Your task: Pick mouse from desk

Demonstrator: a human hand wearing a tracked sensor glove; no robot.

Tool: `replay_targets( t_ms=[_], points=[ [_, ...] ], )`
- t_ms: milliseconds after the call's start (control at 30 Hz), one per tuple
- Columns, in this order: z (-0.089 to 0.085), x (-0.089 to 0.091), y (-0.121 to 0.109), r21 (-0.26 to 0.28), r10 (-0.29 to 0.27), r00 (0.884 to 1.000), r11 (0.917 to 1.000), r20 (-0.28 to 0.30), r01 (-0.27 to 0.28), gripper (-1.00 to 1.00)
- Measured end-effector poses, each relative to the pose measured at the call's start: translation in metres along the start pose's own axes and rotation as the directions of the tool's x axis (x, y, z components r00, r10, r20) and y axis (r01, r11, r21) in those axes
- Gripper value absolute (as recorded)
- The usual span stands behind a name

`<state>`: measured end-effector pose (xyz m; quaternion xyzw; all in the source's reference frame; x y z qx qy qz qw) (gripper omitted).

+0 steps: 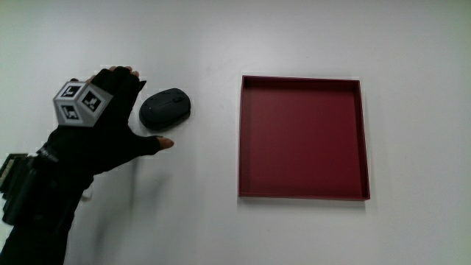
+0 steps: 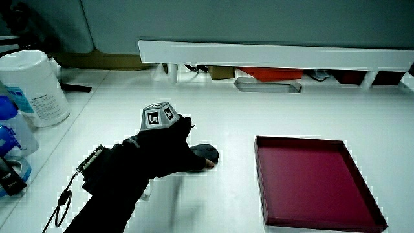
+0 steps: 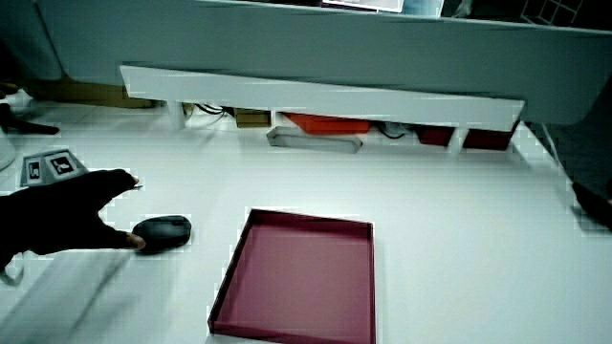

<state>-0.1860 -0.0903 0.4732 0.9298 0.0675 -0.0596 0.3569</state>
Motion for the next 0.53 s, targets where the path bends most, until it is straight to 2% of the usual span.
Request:
replay_targets(
  t_ms=[33,67,100,133,167,233,267,300,367,467,500,533],
  points=[
    [0.002,0.005,-0.001,0.0,-0.032,0.998,0.9995,0.046,0.032,1.0],
    [0.002,0.006,0.0,-0.009,-0.03,0.998,0.9995,0.061,0.031,1.0],
    [0.006,0.012,-0.002,0.025,-0.065,0.997,0.9977,0.05,0.063,1.0],
    [0.007,0.017,-0.002,0.023,-0.105,0.994,0.9944,0.04,0.104,1.0],
    [0.01,0.024,-0.005,0.023,-0.096,0.994,0.9952,0.06,0.095,1.0],
    [0.014,0.038,-0.008,0.018,-0.12,0.991,0.9927,0.066,0.119,1.0],
    [0.028,0.052,-0.022,0.039,-0.15,0.989,0.988,0.003,0.15,1.0],
    [0.015,0.048,-0.008,0.007,-0.108,0.985,0.9941,0.136,0.108,1.0],
    [0.021,0.064,-0.009,0.041,-0.178,0.981,0.9837,0.083,0.175,1.0],
    [0.029,0.087,-0.012,0.083,-0.277,0.961,0.9574,-0.002,0.277,1.0],
    [0.034,0.096,-0.017,0.051,-0.265,0.964,0.9633,0.021,0.264,1.0],
    [0.034,0.101,-0.014,0.059,-0.286,0.958,0.9566,0.002,0.285,1.0]
  ],
)
